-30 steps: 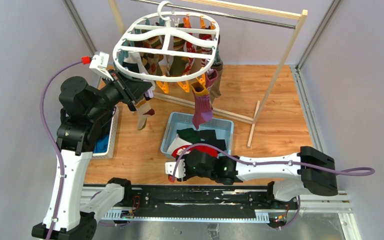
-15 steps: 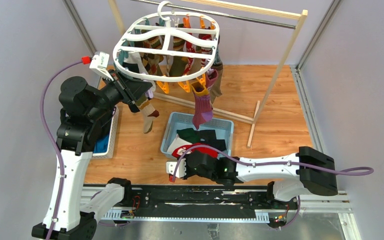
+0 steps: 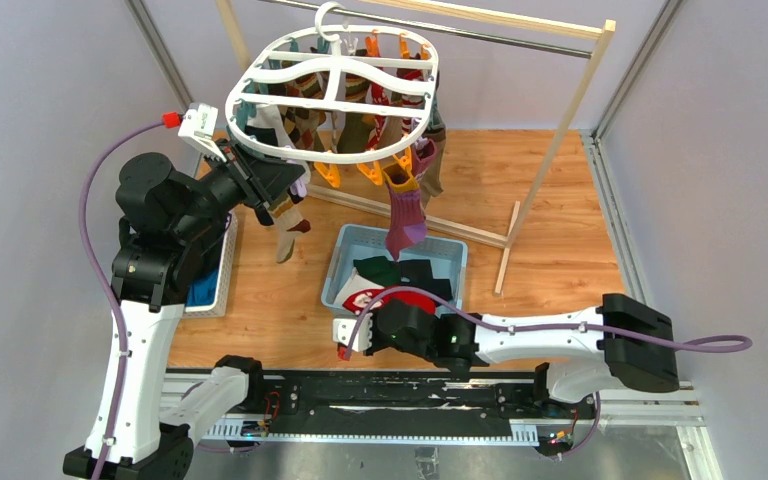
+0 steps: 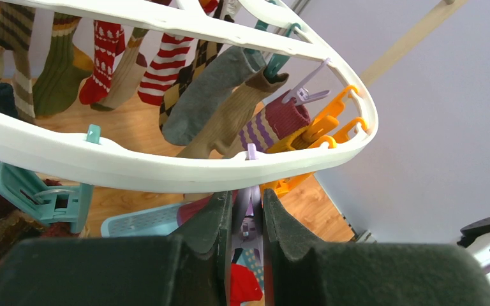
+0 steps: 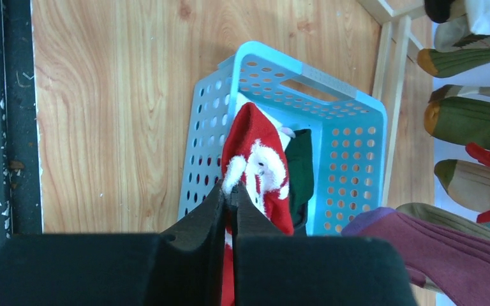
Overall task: Clip the socks to the hanger
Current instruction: Pick up the sock from the bin, then clamp the sock onto the hanger.
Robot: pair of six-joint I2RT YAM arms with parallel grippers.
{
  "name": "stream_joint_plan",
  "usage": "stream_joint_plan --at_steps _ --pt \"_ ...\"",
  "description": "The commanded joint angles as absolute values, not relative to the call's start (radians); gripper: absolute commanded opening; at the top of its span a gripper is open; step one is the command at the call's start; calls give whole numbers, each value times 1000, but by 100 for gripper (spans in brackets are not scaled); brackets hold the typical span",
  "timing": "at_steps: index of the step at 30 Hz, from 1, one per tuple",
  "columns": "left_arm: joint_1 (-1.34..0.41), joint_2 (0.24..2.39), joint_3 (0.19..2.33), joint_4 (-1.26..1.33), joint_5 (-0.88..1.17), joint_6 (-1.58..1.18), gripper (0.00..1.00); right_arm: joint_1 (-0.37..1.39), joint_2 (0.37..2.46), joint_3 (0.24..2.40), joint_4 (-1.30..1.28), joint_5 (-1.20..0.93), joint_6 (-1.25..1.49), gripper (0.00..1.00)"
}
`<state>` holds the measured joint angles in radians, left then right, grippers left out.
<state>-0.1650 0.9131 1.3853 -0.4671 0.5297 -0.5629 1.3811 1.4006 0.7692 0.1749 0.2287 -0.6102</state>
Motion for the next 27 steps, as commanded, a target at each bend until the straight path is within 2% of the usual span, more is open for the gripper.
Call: stream_joint_plan --at_steps 1,8,16,23,27 --pt "-164 891 1405 -506 567 -554 2 1393 1338 800 217 272 -558 0" --pt "-165 894 1408 -500 575 -557 2 1346 1201 909 128 262 -460 0" --pt "-164 897 1410 -489 585 -566 2 1197 1103 1105 5 203 -237 0" --pt "-165 890 1404 -475 606 -579 2 1182 1146 1245 -124 98 -91 0" --pt "-164 887 1394 -460 629 -589 2 1183 1169 1244 -93 -4 -43 0"
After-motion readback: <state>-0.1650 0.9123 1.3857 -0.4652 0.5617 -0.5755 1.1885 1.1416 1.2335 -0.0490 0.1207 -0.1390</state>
